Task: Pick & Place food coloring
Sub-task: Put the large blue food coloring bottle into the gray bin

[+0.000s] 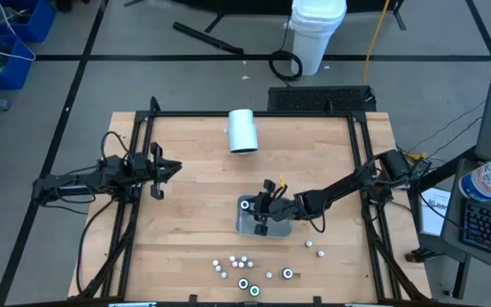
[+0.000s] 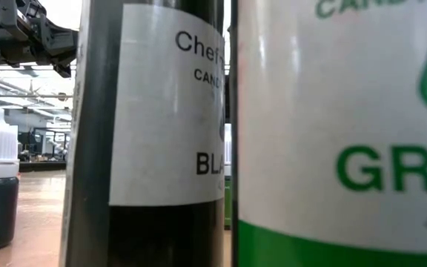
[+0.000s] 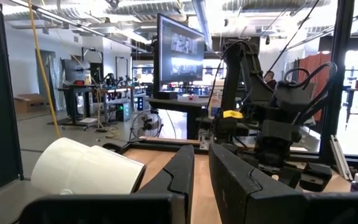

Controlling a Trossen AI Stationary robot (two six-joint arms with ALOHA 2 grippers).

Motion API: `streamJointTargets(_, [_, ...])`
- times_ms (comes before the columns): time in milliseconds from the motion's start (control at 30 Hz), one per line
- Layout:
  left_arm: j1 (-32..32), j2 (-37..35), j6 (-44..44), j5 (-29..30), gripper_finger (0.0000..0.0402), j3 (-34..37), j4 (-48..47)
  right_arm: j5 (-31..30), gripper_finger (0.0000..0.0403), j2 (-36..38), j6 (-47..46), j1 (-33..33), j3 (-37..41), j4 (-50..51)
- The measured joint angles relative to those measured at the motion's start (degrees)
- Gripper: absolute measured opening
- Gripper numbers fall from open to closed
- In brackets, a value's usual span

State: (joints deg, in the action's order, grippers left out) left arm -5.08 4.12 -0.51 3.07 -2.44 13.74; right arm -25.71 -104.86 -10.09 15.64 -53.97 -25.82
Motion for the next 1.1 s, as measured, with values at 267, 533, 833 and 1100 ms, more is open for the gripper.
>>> streamJointTargets(267, [0.01, 0.0, 0.2, 0.0, 0.0058, 0.0, -0.02, 0.24, 0.0124, 0.05, -0.14, -0.02, 0.37, -0.05])
streamJointTargets(533, [0.0, 0.0, 0.2, 0.0, 0.0058, 0.0, -0.13, 1.9, 0.0157, -0.1, 2.72, -0.04, 0.52, -2.59])
streamJointTargets(833, [0.01, 0.0, 0.26, 0.01, 0.0058, 0.0, -0.2, 1.91, 0.0204, -0.1, 3.57, -0.3, 0.56, -4.72])
streamJointTargets(1100, [0.01, 0.0, 0.31, 0.02, 0.0058, 0.0, -0.22, 1.76, 0.0212, 1.41, 9.28, -0.63, 0.56, -5.68])
